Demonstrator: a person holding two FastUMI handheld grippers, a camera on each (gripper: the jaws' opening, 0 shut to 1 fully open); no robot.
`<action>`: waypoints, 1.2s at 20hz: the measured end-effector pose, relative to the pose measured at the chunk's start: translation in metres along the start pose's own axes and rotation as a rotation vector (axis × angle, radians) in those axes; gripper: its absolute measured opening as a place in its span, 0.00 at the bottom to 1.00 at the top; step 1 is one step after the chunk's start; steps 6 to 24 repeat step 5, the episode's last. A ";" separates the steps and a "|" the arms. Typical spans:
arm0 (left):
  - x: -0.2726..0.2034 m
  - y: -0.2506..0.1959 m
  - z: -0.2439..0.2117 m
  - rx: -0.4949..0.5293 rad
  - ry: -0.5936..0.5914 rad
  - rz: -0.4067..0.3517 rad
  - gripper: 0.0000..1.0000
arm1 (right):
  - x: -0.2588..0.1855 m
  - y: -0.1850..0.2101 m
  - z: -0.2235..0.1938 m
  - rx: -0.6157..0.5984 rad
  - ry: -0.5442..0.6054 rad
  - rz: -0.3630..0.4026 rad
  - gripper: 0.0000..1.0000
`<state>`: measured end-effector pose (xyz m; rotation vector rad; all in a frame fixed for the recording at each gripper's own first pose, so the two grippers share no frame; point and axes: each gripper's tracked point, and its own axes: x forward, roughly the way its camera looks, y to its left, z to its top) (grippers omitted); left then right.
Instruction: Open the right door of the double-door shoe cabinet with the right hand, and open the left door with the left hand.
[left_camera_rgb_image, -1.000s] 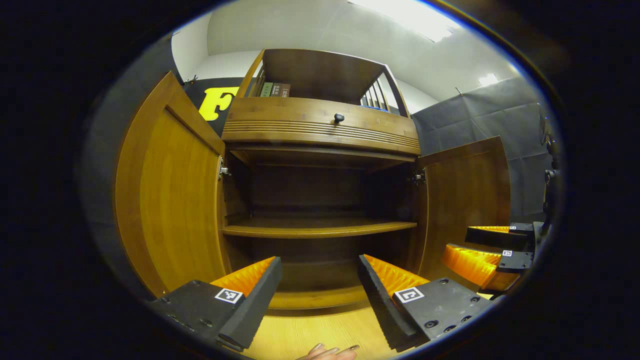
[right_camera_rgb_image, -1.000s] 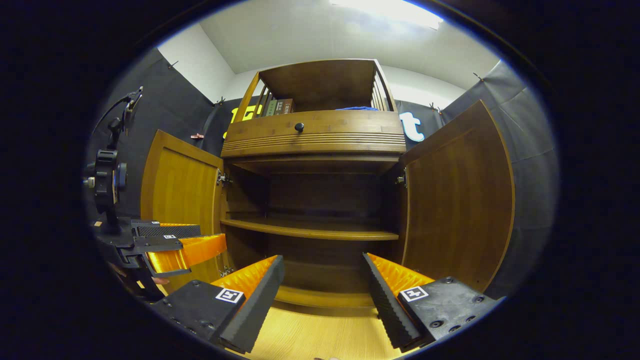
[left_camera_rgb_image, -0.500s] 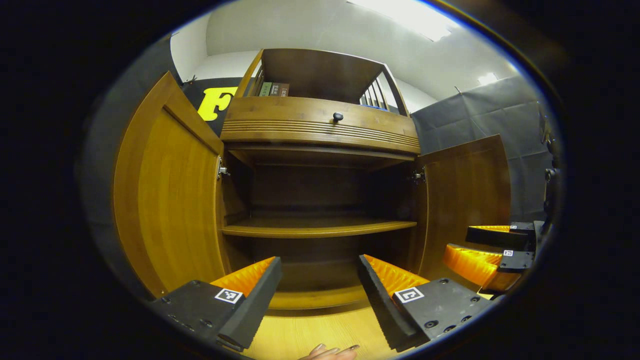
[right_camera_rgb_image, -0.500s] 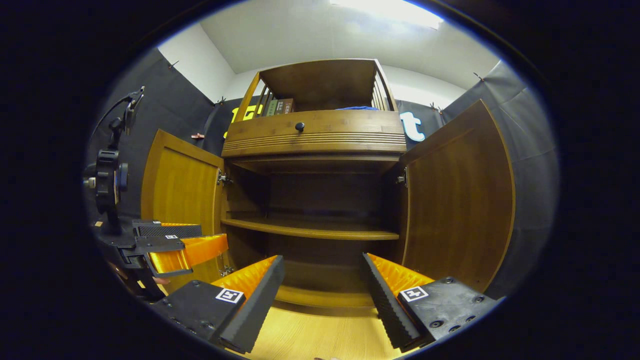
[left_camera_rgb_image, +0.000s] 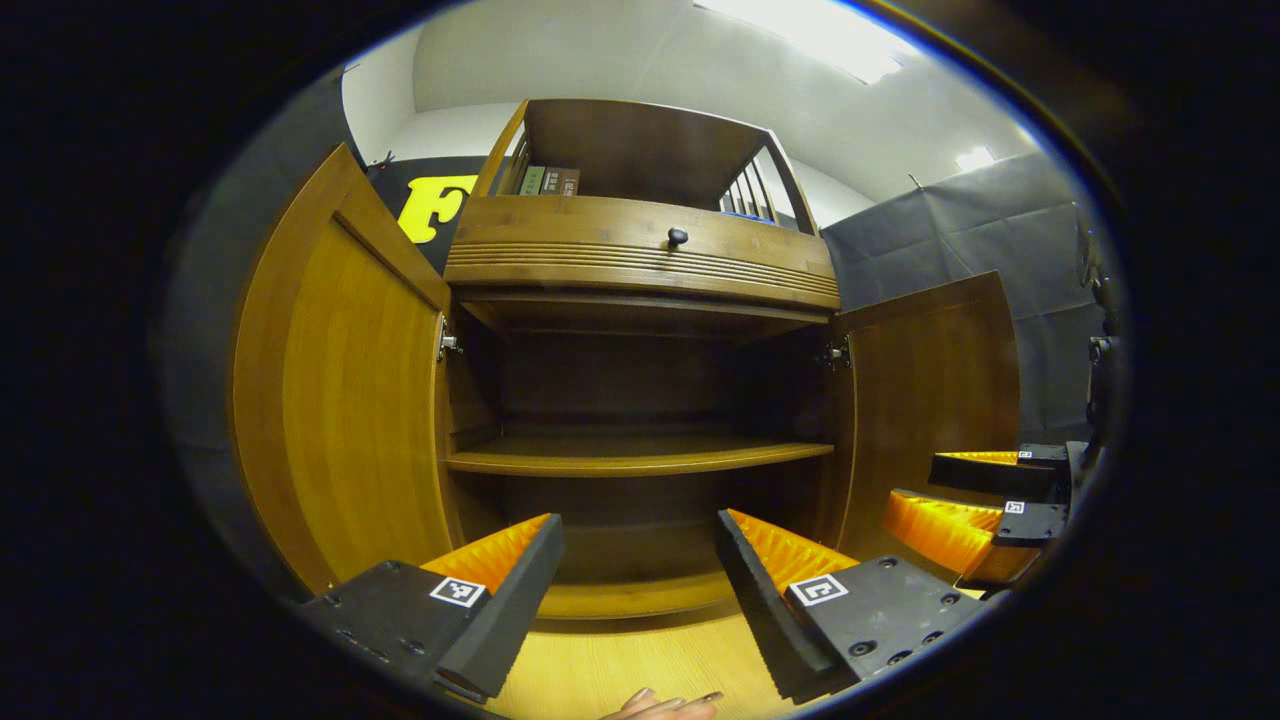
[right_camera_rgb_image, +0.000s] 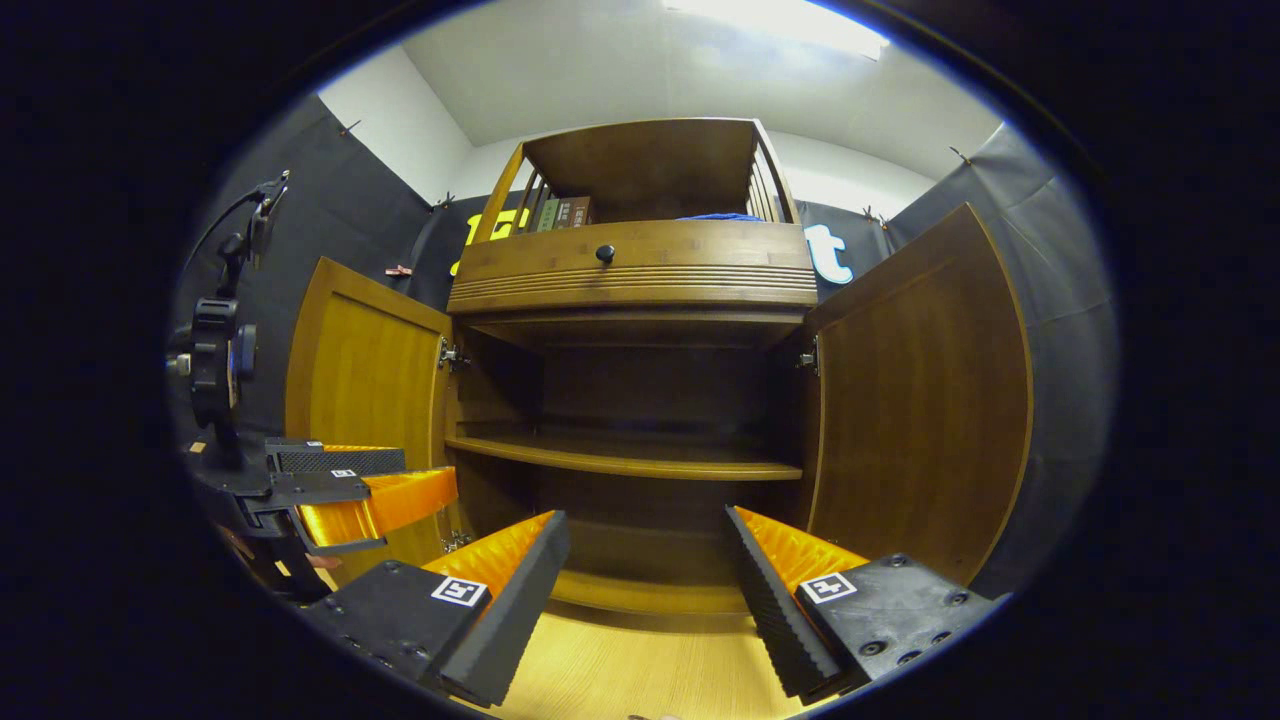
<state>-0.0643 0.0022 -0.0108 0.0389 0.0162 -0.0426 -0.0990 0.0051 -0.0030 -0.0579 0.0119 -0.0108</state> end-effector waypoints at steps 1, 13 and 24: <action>0.000 0.000 0.001 0.002 -0.001 0.001 0.94 | -0.001 0.000 0.001 0.002 -0.002 0.002 0.97; -0.001 -0.001 0.000 0.000 -0.003 -0.009 0.93 | -0.001 0.000 0.003 -0.006 -0.009 -0.002 0.98; -0.001 -0.001 0.000 0.000 -0.003 -0.009 0.93 | -0.001 0.000 0.003 -0.006 -0.009 -0.002 0.98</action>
